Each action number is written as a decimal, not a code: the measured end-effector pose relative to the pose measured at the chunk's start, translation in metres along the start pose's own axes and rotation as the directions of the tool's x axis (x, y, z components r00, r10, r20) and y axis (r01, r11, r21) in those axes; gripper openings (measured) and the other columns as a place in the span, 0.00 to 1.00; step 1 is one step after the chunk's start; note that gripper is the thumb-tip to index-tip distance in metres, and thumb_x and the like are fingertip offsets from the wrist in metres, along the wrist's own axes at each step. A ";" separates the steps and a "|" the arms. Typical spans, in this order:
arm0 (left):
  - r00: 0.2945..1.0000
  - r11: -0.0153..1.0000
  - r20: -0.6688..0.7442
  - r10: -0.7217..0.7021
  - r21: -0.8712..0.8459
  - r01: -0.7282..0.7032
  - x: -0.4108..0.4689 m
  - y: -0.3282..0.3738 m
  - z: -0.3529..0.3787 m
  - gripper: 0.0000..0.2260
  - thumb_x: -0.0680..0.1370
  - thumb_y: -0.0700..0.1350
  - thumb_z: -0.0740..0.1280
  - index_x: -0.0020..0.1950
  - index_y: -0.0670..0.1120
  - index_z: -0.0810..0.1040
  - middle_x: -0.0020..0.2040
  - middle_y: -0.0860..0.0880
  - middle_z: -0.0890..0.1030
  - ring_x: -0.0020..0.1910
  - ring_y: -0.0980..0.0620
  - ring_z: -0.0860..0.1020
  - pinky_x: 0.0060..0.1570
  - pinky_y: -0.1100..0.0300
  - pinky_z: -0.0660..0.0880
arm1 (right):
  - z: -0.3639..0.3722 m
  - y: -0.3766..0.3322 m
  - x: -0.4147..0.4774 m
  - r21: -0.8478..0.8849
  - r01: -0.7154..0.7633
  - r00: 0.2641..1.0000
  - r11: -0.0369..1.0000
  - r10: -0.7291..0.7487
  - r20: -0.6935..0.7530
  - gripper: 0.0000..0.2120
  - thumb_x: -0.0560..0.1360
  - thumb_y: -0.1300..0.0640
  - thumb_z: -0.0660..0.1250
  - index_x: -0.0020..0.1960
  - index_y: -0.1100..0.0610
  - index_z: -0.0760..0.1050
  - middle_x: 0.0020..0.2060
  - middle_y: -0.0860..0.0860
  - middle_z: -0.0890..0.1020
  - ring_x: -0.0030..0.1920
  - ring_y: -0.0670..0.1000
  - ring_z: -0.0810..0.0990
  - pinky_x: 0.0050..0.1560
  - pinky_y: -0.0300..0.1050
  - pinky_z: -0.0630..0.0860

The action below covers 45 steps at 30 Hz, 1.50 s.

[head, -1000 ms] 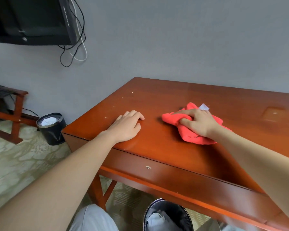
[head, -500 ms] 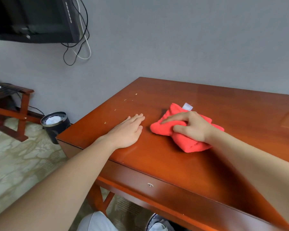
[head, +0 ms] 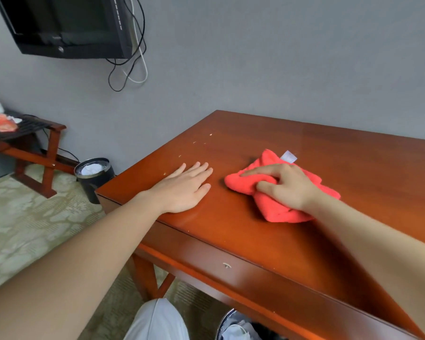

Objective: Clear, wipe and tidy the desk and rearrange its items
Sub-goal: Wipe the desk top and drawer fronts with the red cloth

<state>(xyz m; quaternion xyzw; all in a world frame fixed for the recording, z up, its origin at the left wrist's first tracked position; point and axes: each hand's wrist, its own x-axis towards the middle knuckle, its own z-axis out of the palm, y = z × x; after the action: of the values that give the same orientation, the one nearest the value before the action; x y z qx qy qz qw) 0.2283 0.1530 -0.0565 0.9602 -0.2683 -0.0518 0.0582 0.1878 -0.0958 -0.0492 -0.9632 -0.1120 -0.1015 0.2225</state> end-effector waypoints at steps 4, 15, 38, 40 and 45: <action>0.997 0.998 -0.061 -0.051 0.019 0.052 -0.028 -0.033 0.005 0.26 0.85 0.57 0.45 0.81 0.53 0.43 0.80 0.57 0.42 0.77 0.62 0.38 0.76 0.57 0.36 | 0.006 0.004 0.010 -0.160 -0.314 0.940 0.936 0.284 -0.189 0.17 0.76 0.44 0.56 0.62 0.38 0.76 0.59 0.49 0.81 0.62 0.54 0.75 0.65 0.53 0.64; 0.959 0.959 -0.015 -0.283 -0.022 0.282 -0.065 -0.098 0.002 0.33 0.82 0.64 0.44 0.81 0.50 0.37 0.80 0.54 0.37 0.78 0.58 0.36 0.76 0.55 0.36 | 0.032 -0.070 -0.004 -0.001 0.055 0.998 0.998 -0.055 0.010 0.24 0.67 0.43 0.55 0.60 0.33 0.77 0.59 0.39 0.81 0.61 0.49 0.77 0.65 0.47 0.68; 0.954 0.950 -0.022 -0.299 -0.099 0.296 -0.111 -0.173 0.017 0.45 0.74 0.62 0.70 0.80 0.53 0.46 0.78 0.51 0.64 0.77 0.54 0.61 0.77 0.45 0.37 | 0.116 -0.177 0.093 -0.075 0.032 0.996 0.997 -0.026 0.082 0.20 0.77 0.44 0.53 0.67 0.35 0.71 0.66 0.48 0.76 0.69 0.52 0.68 0.70 0.56 0.57; 0.951 0.948 -0.011 -0.308 -0.082 0.306 -0.116 -0.177 0.018 0.45 0.74 0.61 0.70 0.80 0.53 0.44 0.78 0.51 0.62 0.76 0.54 0.62 0.77 0.44 0.36 | 0.120 -0.183 0.088 -0.028 0.116 0.985 0.993 -0.112 0.129 0.21 0.74 0.41 0.53 0.65 0.32 0.71 0.66 0.45 0.77 0.68 0.51 0.70 0.68 0.52 0.58; 0.934 0.934 0.009 -0.357 -0.014 0.357 -0.121 -0.161 0.015 0.42 0.78 0.60 0.65 0.81 0.52 0.41 0.81 0.51 0.49 0.79 0.53 0.45 0.74 0.46 0.34 | 0.106 -0.168 0.062 0.184 0.334 0.917 0.925 -0.364 0.162 0.22 0.66 0.40 0.54 0.56 0.29 0.76 0.59 0.33 0.79 0.64 0.44 0.75 0.70 0.53 0.65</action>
<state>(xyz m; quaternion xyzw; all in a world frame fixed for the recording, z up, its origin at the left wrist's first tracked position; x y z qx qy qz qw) 0.2054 0.3514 -0.0856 0.9923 -0.0893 -0.0668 0.0542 0.2183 0.1098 -0.0591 -0.9130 -0.3107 -0.0368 0.2617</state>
